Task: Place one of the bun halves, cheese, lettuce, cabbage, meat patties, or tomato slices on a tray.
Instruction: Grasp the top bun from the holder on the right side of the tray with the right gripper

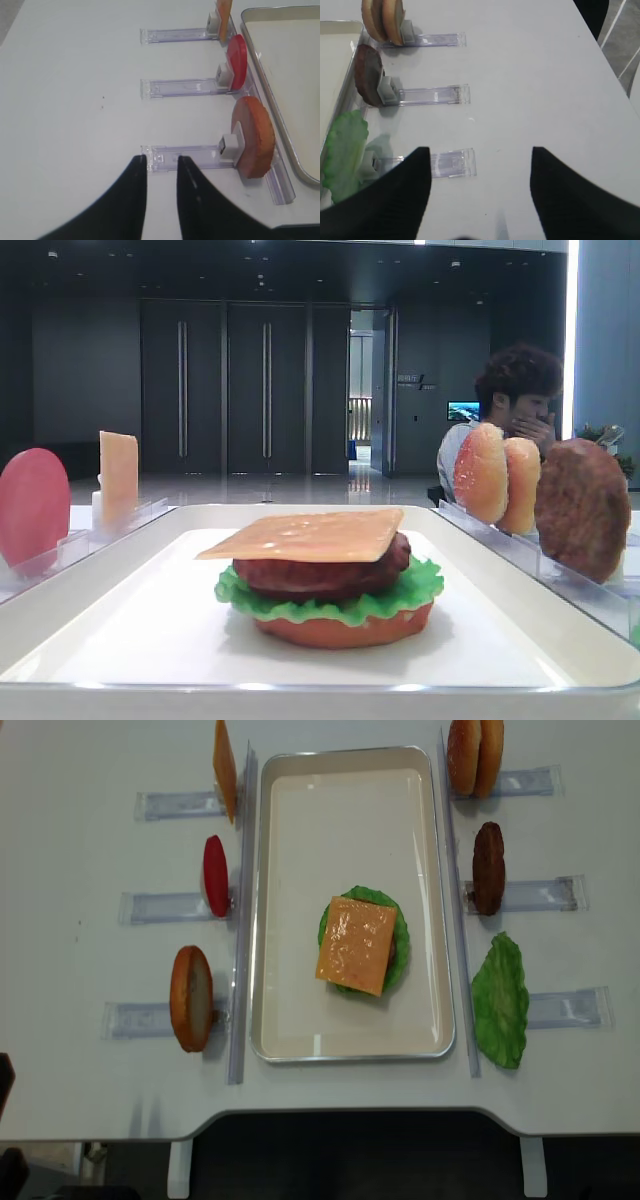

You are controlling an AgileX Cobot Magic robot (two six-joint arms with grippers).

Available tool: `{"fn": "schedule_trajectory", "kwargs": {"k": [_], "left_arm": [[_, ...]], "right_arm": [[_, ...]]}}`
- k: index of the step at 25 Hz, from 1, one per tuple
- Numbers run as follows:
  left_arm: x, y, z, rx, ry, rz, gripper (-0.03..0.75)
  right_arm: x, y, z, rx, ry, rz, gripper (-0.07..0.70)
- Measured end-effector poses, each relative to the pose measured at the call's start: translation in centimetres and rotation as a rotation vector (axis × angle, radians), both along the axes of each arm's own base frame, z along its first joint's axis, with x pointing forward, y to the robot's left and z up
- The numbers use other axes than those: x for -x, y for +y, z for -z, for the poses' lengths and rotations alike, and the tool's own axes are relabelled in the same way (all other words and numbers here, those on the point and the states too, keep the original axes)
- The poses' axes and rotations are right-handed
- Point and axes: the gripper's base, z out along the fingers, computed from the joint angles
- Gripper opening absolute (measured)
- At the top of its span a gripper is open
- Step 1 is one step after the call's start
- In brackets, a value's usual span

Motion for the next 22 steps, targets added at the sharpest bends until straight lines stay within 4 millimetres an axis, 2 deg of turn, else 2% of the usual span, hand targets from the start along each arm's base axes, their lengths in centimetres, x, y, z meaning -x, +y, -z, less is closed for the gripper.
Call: {"fn": "schedule_trajectory", "kwargs": {"k": [22], "left_arm": [[0.0,0.0,0.0,0.0,0.0,0.0,0.159]], "right_arm": [[0.0,0.0,0.0,0.0,0.0,0.0,0.416]]}}
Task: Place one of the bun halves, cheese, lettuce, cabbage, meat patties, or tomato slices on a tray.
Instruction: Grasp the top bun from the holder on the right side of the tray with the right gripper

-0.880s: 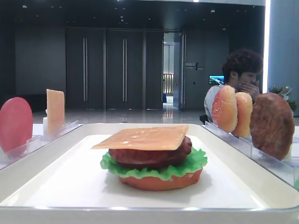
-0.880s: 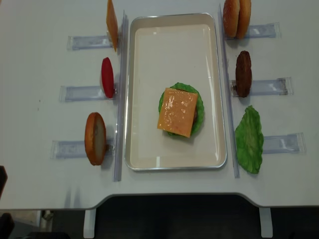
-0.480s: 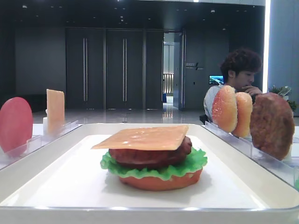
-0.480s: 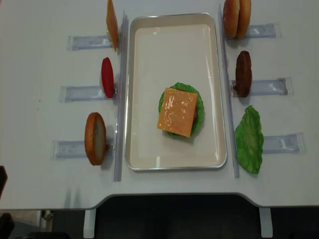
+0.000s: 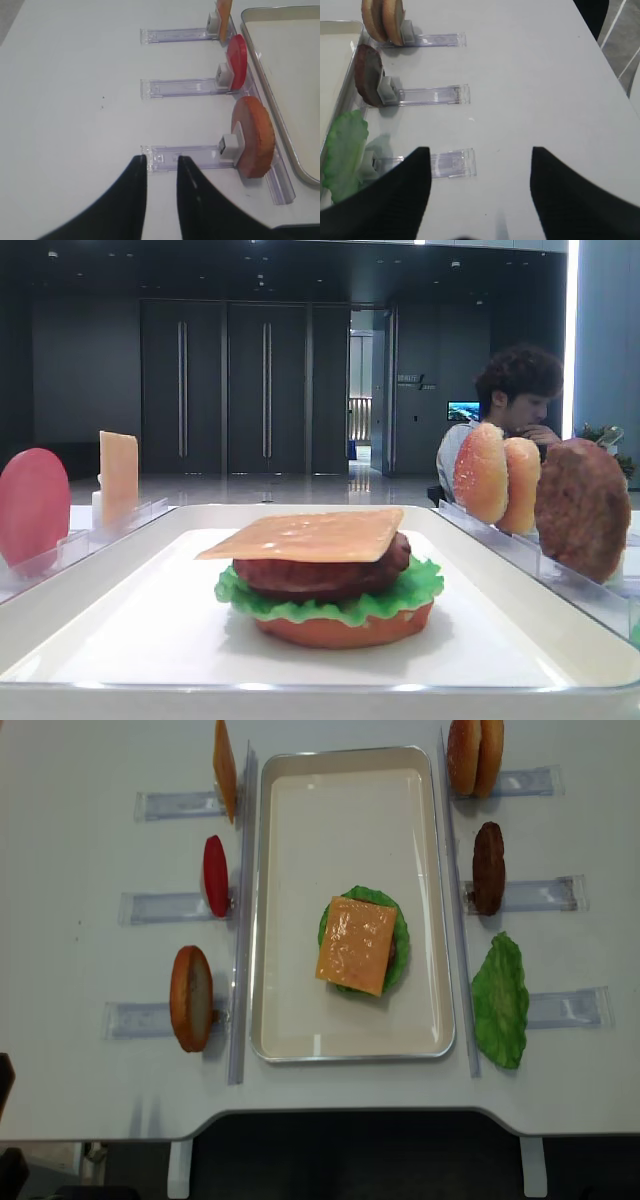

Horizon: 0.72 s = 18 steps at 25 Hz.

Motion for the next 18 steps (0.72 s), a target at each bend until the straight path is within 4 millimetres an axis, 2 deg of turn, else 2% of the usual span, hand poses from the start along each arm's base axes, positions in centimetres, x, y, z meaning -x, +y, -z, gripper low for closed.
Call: {"fn": "schedule_trajectory", "kwargs": {"k": [6,12,18], "left_arm": [[0.0,0.0,0.0,0.0,0.0,0.0,0.159],[0.0,0.0,0.0,0.0,0.0,0.0,0.159],[0.0,0.0,0.0,0.0,0.0,0.0,0.159]], "right_arm": [[-0.4,0.0,-0.2,0.0,0.02,0.0,0.416],[-3.6,-0.1,-1.0,-0.004,0.172,0.0,0.416],[-7.6,0.0,-2.4,-0.025,0.302,-0.007,0.416]]}}
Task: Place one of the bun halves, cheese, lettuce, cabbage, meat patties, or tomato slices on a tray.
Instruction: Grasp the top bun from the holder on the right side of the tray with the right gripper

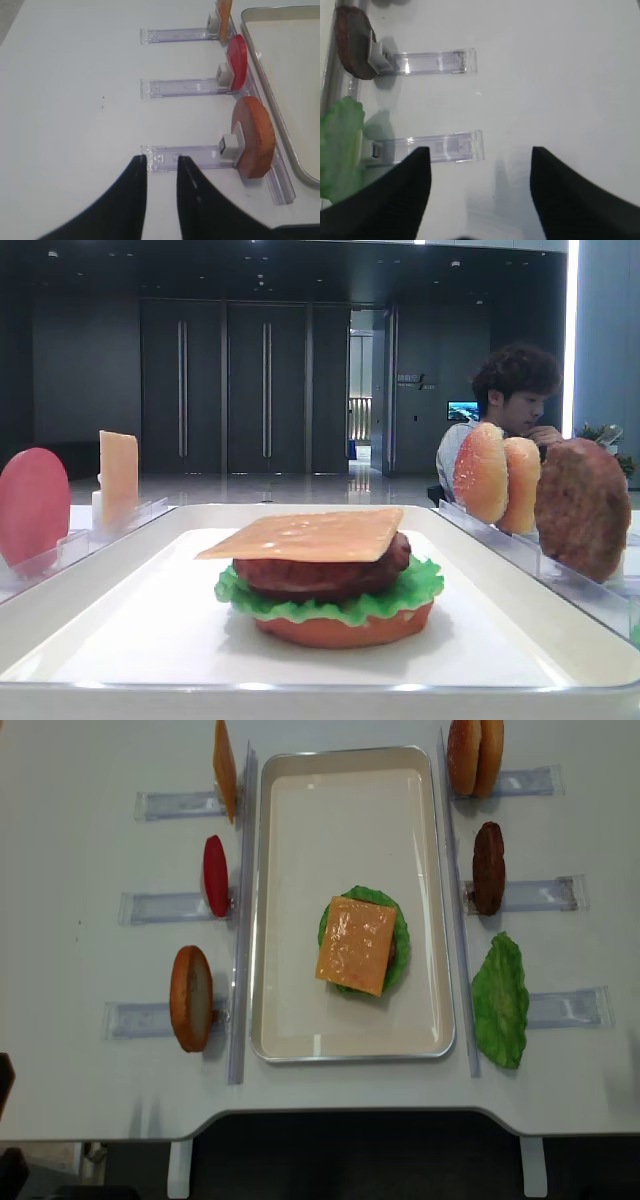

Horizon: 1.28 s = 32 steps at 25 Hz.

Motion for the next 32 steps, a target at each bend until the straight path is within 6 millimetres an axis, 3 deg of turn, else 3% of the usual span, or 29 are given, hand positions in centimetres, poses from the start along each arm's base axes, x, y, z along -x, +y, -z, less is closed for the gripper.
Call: {"fn": "schedule_trajectory", "kwargs": {"k": [8,17,32], "left_arm": [[0.0,0.0,0.0,0.0,0.0,0.0,0.159],[0.0,0.0,0.0,0.0,0.0,0.0,0.159],[0.0,0.0,0.0,0.0,0.0,0.0,0.159]], "right_arm": [[-6.5,0.1,-2.5,-0.025,0.114,-0.006,0.416],[-14.6,-0.1,-4.0,-0.007,0.203,-0.037,0.416],[-25.0,-0.3,-5.8,0.032,0.204,-0.092,0.416]]}}
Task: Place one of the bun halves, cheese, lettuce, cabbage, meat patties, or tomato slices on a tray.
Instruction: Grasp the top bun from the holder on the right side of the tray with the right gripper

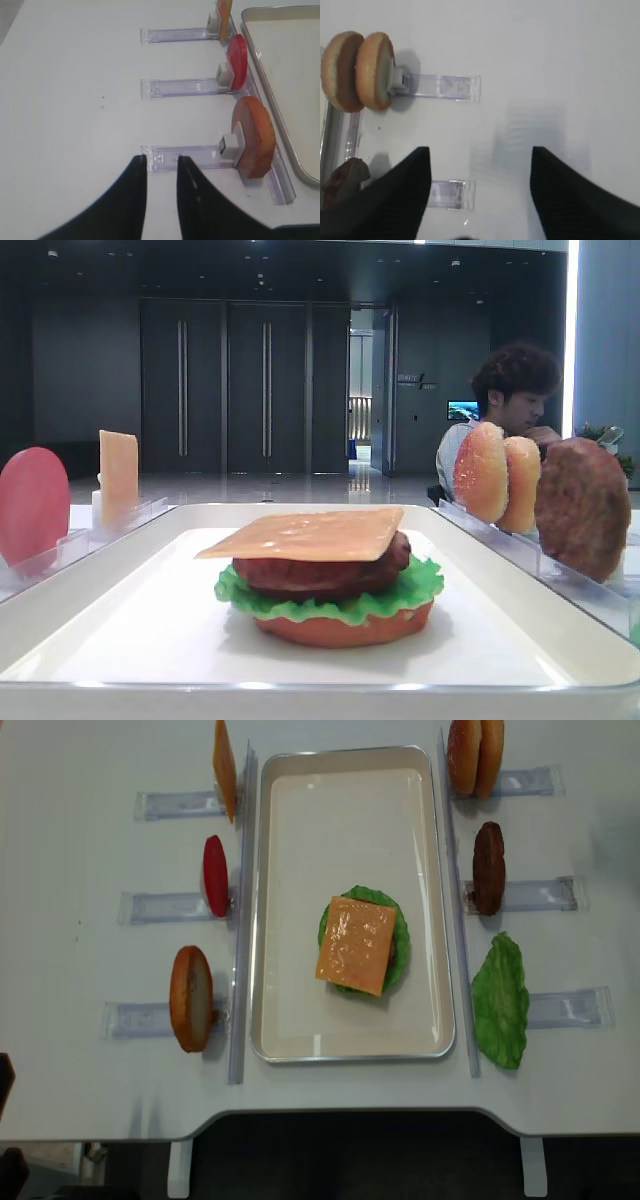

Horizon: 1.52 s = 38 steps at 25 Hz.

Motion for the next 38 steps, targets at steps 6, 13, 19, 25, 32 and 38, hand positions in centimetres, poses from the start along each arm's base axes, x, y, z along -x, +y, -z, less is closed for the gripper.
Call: {"fn": "schedule_trajectory", "kwargs": {"k": [6,13,19,25,32,38], "left_arm": [[0.0,0.0,0.0,0.0,0.0,0.0,0.159],[0.0,0.0,0.0,0.0,0.0,0.0,0.159],[0.0,0.0,0.0,0.0,0.0,0.0,0.159],[0.0,0.0,0.0,0.0,0.0,0.0,0.159],[0.0,0.0,0.0,0.0,0.0,0.0,0.159],[0.0,0.0,0.0,0.0,0.0,0.0,0.159]], "right_arm": [[-3.0,-0.1,-0.7,0.009,0.002,-0.018,0.416],[-5.4,-0.1,0.7,0.011,0.05,-0.025,0.416],[-5.6,-0.1,1.5,0.009,0.105,-0.027,0.416],[-5.4,0.0,0.6,-0.015,0.116,0.017,0.416],[-5.4,3.1,-0.1,-0.061,0.1,0.033,0.416],[-5.0,6.3,-0.1,-0.09,0.104,0.006,0.416]]}}
